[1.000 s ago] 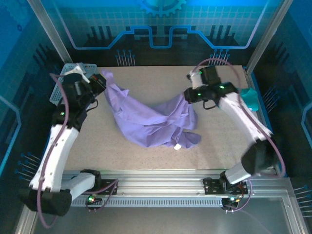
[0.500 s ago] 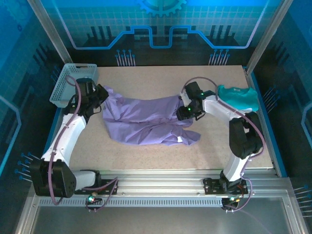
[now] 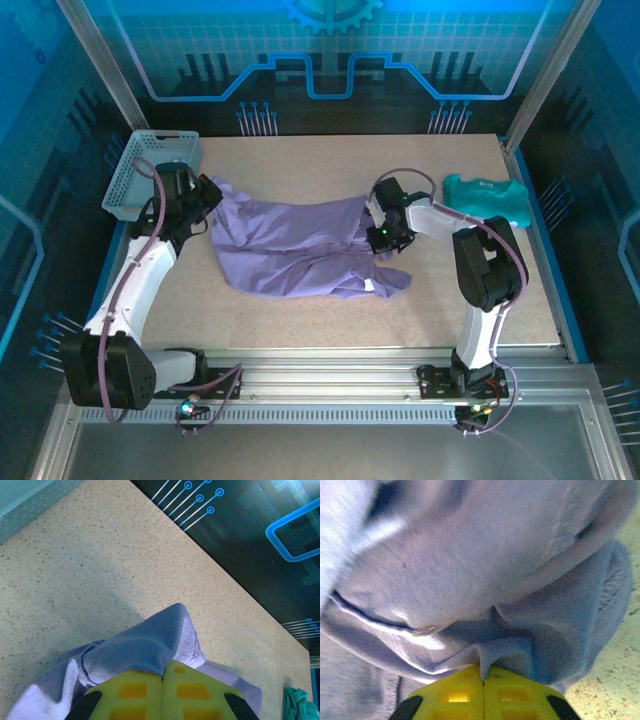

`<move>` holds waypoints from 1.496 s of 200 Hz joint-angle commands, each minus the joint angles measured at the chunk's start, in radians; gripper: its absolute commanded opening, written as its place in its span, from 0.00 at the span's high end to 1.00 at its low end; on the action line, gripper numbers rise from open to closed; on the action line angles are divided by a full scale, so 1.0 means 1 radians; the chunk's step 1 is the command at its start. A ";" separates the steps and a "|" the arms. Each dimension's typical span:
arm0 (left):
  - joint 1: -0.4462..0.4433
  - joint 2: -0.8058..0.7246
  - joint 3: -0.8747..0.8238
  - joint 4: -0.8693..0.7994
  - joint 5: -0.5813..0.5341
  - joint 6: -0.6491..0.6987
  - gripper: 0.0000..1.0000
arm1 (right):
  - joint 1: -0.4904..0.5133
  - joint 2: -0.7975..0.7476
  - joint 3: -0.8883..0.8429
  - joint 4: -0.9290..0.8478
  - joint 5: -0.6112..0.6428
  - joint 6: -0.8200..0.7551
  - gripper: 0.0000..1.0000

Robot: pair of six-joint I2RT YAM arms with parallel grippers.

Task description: Fold the inside-out t-shirt

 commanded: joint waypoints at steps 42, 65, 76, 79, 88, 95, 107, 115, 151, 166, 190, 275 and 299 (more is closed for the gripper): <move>0.074 -0.085 0.146 -0.025 0.090 -0.046 1.00 | -0.130 -0.426 0.127 -0.136 0.005 -0.044 1.00; 0.106 -0.144 0.260 -0.059 0.127 -0.071 1.00 | -0.171 -0.557 0.252 -0.184 0.000 -0.053 1.00; 0.112 -0.169 0.328 -0.081 0.141 -0.080 1.00 | -0.184 -0.610 0.321 -0.201 0.004 -0.056 1.00; 0.112 -0.174 0.347 -0.086 0.144 -0.081 1.00 | -0.188 -0.624 0.342 -0.206 0.006 -0.056 1.00; 0.114 -0.194 0.407 -0.105 0.154 -0.084 1.00 | -0.198 -0.665 0.401 -0.215 0.016 -0.059 1.00; 0.114 -0.209 0.456 -0.118 0.162 -0.090 1.00 | -0.205 -0.697 0.448 -0.223 0.026 -0.061 1.00; 0.114 -0.238 0.538 -0.138 0.173 -0.093 1.00 | -0.218 -0.748 0.534 -0.237 0.046 -0.064 1.00; 0.114 -0.260 0.592 -0.152 0.175 -0.092 1.00 | -0.222 -0.783 0.587 -0.244 0.064 -0.066 1.00; 0.114 -0.365 0.809 -0.173 0.123 -0.072 1.00 | -0.224 -0.912 0.792 -0.234 0.123 -0.073 1.00; 0.114 -0.391 0.869 -0.171 0.090 -0.056 1.00 | -0.223 -0.941 0.840 -0.220 0.145 -0.078 1.00; 0.114 -0.388 0.892 -0.167 0.042 -0.043 1.00 | -0.222 -0.956 0.848 -0.180 0.178 -0.096 1.00; 0.112 -0.177 0.477 0.121 0.015 -0.108 1.00 | -0.225 -0.787 0.475 0.236 0.255 -0.180 1.00; 0.110 0.001 0.307 0.288 -0.005 -0.155 1.00 | -0.232 -0.607 0.292 0.483 0.317 -0.199 1.00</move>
